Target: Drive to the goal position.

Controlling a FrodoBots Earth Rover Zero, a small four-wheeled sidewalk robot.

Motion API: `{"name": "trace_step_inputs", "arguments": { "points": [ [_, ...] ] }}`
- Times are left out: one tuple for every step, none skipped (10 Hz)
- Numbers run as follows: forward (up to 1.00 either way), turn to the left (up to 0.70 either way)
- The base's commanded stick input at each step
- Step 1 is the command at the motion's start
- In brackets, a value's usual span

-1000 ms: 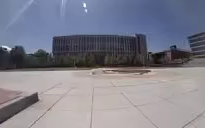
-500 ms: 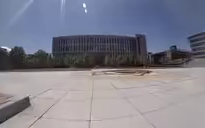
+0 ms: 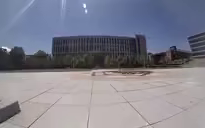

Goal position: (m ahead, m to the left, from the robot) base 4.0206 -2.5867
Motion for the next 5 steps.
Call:
{"name": "trace_step_inputs", "arguments": {
  "points": [
    [0.52,0.00],
    [0.52,0.00],
    [0.51,0.00],
    [0.50,0.00],
    [0.50,0.00]
  ]
}}
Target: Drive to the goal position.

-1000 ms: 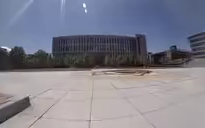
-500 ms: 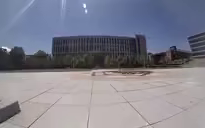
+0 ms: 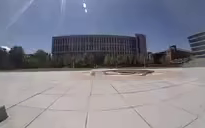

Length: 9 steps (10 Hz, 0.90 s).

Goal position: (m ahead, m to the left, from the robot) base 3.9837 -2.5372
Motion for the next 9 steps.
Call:
{"name": "trace_step_inputs", "arguments": {
  "points": [
    [0.50,0.00],
    [0.49,0.00],
    [0.49,0.00],
    [0.49,0.00],
    [0.49,0.00],
    [0.49,0.00],
    [0.49,0.00],
    [0.50,0.00],
    [0.49,0.00]
  ]
}}
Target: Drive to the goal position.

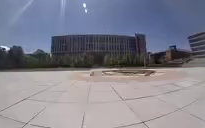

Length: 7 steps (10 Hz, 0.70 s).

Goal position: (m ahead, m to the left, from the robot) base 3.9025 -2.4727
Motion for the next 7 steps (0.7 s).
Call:
{"name": "trace_step_inputs", "arguments": {
  "points": [
    [0.49,0.00],
    [0.49,0.00],
    [0.50,0.00],
    [0.49,0.00],
    [0.49,0.00],
    [0.50,0.00],
    [0.50,0.00]
  ]
}}
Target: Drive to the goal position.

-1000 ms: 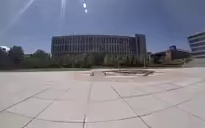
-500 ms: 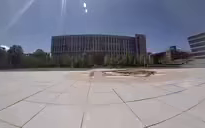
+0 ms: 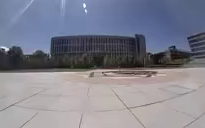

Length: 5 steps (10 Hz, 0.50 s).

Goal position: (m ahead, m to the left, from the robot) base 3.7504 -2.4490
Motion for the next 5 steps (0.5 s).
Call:
{"name": "trace_step_inputs", "arguments": {
  "points": [
    [0.49,0.00],
    [0.49,0.00],
    [0.49,0.00],
    [0.49,0.00],
    [0.49,0.00]
  ]
}}
